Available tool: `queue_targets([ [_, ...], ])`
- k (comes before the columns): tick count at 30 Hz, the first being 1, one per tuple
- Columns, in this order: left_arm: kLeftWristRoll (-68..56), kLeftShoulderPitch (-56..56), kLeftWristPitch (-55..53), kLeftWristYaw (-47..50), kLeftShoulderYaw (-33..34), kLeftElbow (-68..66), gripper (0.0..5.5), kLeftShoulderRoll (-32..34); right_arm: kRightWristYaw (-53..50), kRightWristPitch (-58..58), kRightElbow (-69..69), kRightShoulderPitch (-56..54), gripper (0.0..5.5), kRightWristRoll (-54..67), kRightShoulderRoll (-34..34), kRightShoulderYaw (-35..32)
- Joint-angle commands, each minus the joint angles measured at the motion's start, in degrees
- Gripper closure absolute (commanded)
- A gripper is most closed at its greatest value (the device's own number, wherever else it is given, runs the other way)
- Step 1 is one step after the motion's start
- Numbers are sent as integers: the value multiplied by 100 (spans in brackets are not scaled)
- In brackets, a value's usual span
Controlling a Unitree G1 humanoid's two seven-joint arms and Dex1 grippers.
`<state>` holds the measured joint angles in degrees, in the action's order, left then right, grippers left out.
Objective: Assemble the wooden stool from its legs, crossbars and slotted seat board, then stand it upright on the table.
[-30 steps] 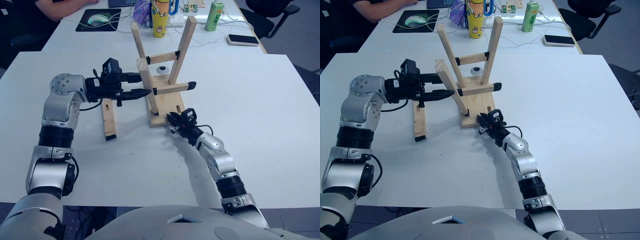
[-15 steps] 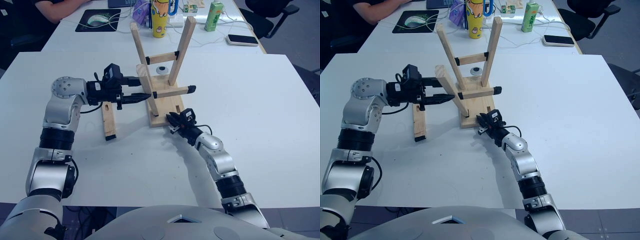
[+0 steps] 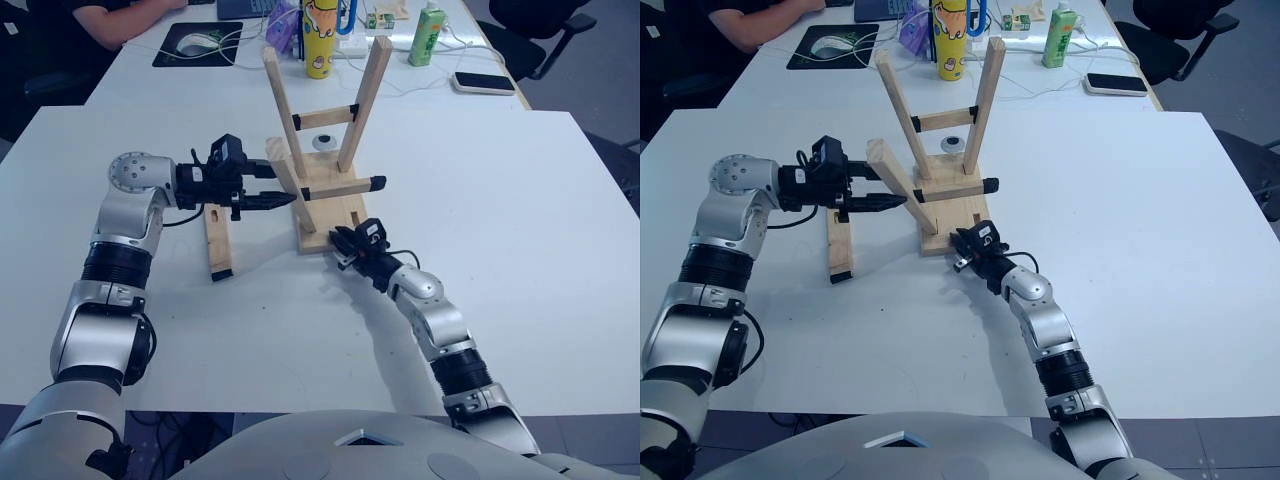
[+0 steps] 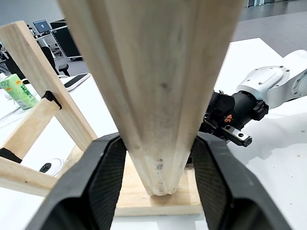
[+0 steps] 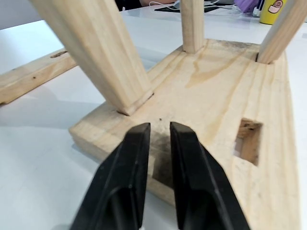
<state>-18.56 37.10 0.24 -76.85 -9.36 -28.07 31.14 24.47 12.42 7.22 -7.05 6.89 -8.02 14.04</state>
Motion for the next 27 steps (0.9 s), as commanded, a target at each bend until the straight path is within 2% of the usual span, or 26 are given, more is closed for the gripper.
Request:
queue_targets([
  [1, 530, -651, -67, 338, -233, -398, 344, -74, 36, 437, 389, 319, 474, -188, -87, 160],
  [4, 365, -558, -88, 556, -18, -299, 344, -93, 64, -160, 852, 310, 474, -288, -80, 182],
  [5, 355, -503, -76, 683, 73, -316, 308, -84, 61, -175, 780, 338, 474, -274, -90, 177],
  [10, 361, -553, -220, 746, 307, -46, 235, 137, 23, -334, 791, 325, 474, -289, -72, 136],
  [14, 625, -1100, -95, 732, 244, 466, 175, 480, -62, -20, 518, 427, 474, -249, -61, 123],
  [16, 320, -1367, -416, 936, 638, 891, 140, 558, -81, -42, 704, 406, 474, -274, -40, 126],
  [18, -385, -1340, -1064, 1370, 1335, 1395, 110, 453, -57, -369, 891, 398, 474, -282, -9, 107],
  [21, -2345, -795, -2402, 2654, 2699, 2503, 137, 151, -59, -221, 718, 483, 474, -308, -72, 140],
  [23, -3841, -184, -2951, 3830, 3285, 3173, 174, -161, -70, -45, 679, 513, 474, -321, -98, 160],
  [25, -4798, 159, -3117, 4780, 3277, 3810, 201, -575, -94, 22, 713, 510, 474, -329, -81, 159],
  [27, -5264, 232, -3130, 5340, 3128, 4209, 236, -931, -81, 45, 776, 465, 474, -351, -66, 183],
])
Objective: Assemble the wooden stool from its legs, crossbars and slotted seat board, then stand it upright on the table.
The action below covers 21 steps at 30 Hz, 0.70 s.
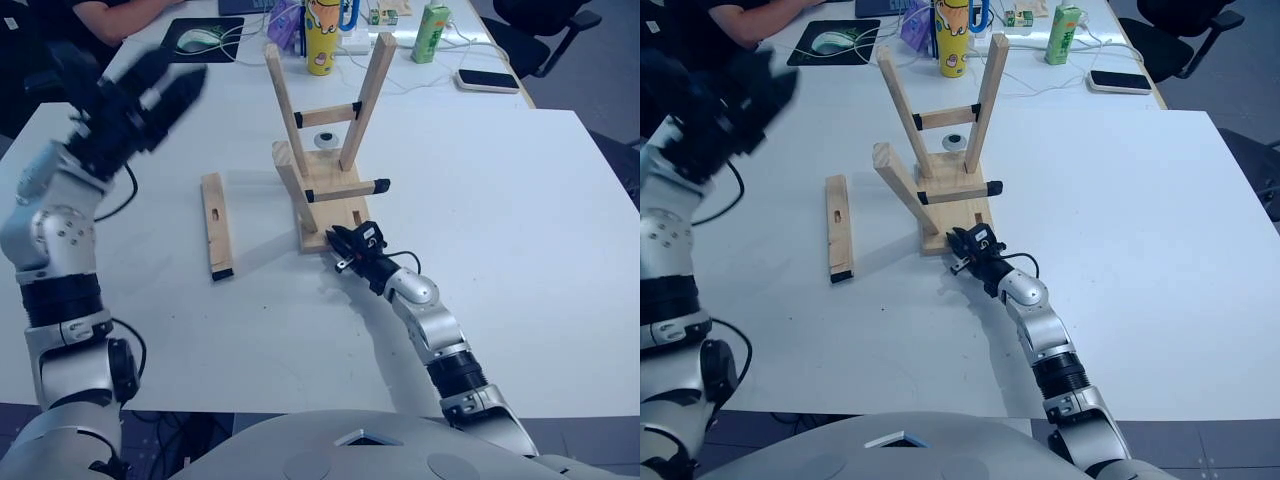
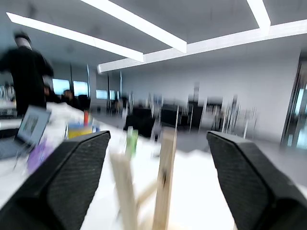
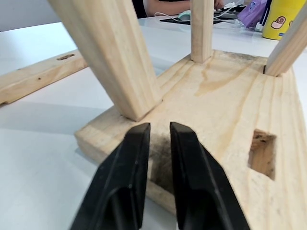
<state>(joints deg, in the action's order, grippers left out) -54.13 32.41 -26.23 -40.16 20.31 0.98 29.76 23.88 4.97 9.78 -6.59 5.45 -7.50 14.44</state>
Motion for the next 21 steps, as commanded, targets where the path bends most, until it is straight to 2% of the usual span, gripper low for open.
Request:
queue_targets([
  [1, -1791, 706, -488, 1885, 33, 1490, 250, -940, -8, 793, 572, 375, 474, -232, -112, 168],
  [6, -2272, 849, -446, 2553, -69, 1626, 317, -1337, -25, 763, 691, 312, 474, -198, -53, 139],
  [8, -1997, 828, -432, 2555, -259, 1551, 347, -1366, -32, 744, 729, 292, 474, -194, -38, 130],
  [12, -567, 553, -593, 2634, -1486, 1148, 414, -1541, -70, 686, 786, 284, 474, -234, -6, 138],
  [14, 372, -46, -1043, 2521, -2494, 883, 445, -1188, -70, 657, 835, 252, 474, -247, 29, 160],
  [16, 1107, -596, -1257, 2415, -3180, 803, 477, -851, -71, 635, 866, 233, 474, -255, 50, 169],
  [18, 1576, -802, -1035, 2490, -3217, 750, 507, -834, -68, 614, 888, 222, 474, -259, 58, 166],
  [21, 1682, -328, -207, 2727, -2478, 729, 547, -1272, -101, 580, 896, 247, 474, -257, 71, 140],
])
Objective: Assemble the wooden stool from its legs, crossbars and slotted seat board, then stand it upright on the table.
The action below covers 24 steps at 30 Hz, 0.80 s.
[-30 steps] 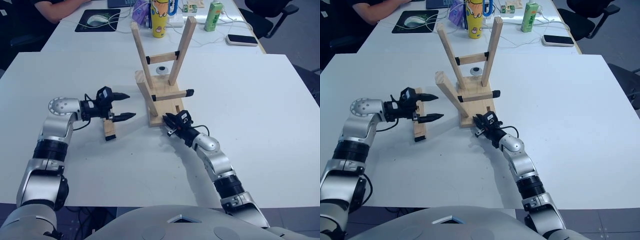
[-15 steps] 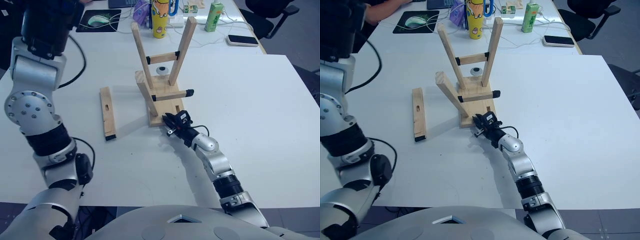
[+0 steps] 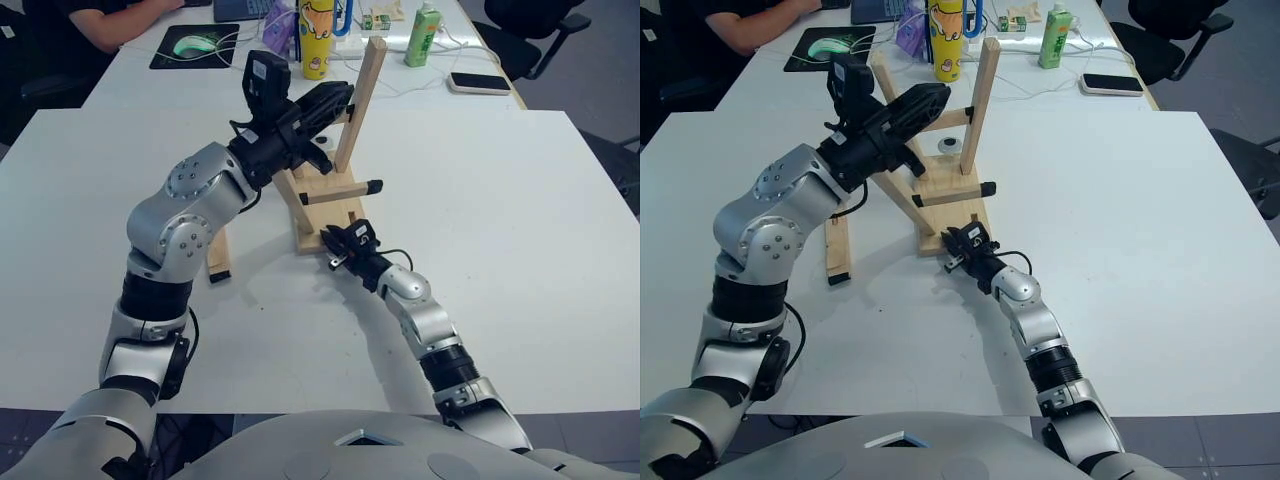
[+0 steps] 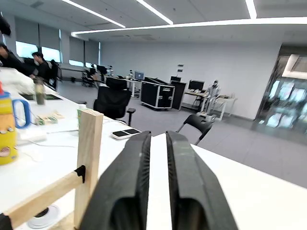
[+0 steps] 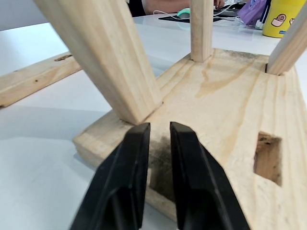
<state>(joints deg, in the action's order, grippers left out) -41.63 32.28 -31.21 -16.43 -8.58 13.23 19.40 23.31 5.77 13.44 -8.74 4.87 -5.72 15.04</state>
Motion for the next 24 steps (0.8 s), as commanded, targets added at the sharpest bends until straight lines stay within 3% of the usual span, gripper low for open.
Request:
queue_targets([
  [1, 410, -134, 519, 419, 631, -471, 547, -381, -64, 484, 539, 471, 474, -204, -102, 73],
  [9, 930, 222, 1731, 925, 1663, -159, 547, -735, -89, -557, 516, 386, 474, -92, -29, -126],
  [14, 1266, -568, 1792, 1283, 2359, -631, 488, -587, 357, -1316, -113, 497, 474, 149, -76, -126],
  [20, 2139, -1672, 1807, 1717, 2379, -684, 400, -677, 1080, -1090, -851, 851, 474, 258, -524, 93],
  [24, 2792, -2062, 1610, 2020, 1954, -703, 357, -855, 1076, -978, -493, 856, 474, -62, -789, 96],
])
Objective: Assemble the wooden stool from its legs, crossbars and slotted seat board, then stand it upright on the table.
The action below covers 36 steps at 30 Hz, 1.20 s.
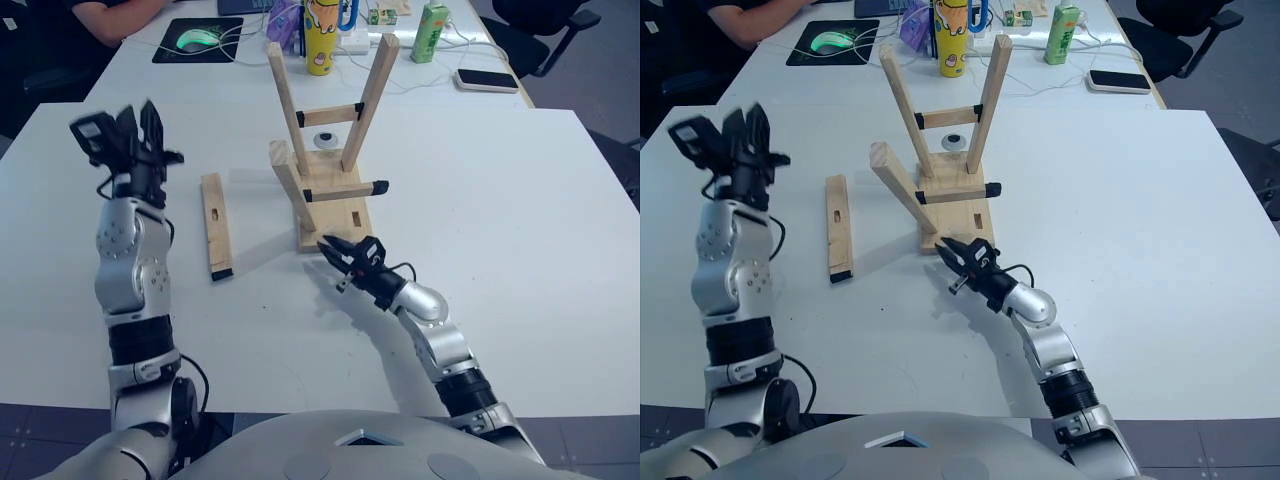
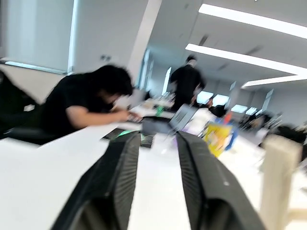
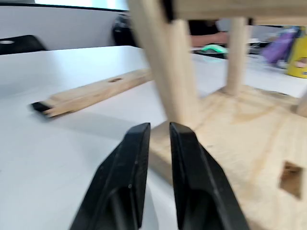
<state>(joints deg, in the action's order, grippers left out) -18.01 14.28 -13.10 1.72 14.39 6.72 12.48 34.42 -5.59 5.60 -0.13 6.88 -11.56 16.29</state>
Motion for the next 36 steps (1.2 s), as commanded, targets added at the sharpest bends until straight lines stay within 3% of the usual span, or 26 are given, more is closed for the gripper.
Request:
queue_targets([
  [1, 505, -314, -264, 260, -419, -91, 357, -247, -61, 184, 399, -51, 474, -335, -224, -17],
  [7, 571, -573, -580, 399, -516, -193, 357, -625, -428, 75, 1218, -592, 474, -578, 125, 16],
  [13, 1330, -614, -1025, 805, -769, -299, 357, -561, -622, -152, 2124, -1406, 474, -805, 837, 243],
  [17, 1405, -618, -1321, 769, -921, -338, 357, -753, -874, -387, 2288, -1526, 474, -711, 1049, -8],
  [21, 1027, -735, -1531, 702, -658, -107, 290, -1025, -15, -668, 1591, -1136, 409, 277, 1096, -362],
  [30, 989, -862, -2178, 665, -587, -26, 159, -1050, -54, 772, -98, -560, 273, 331, 605, -287],
  [36, 1056, -733, -2531, 585, -666, 57, 158, -951, -175, 969, -190, -491, 253, 274, 630, -229],
])
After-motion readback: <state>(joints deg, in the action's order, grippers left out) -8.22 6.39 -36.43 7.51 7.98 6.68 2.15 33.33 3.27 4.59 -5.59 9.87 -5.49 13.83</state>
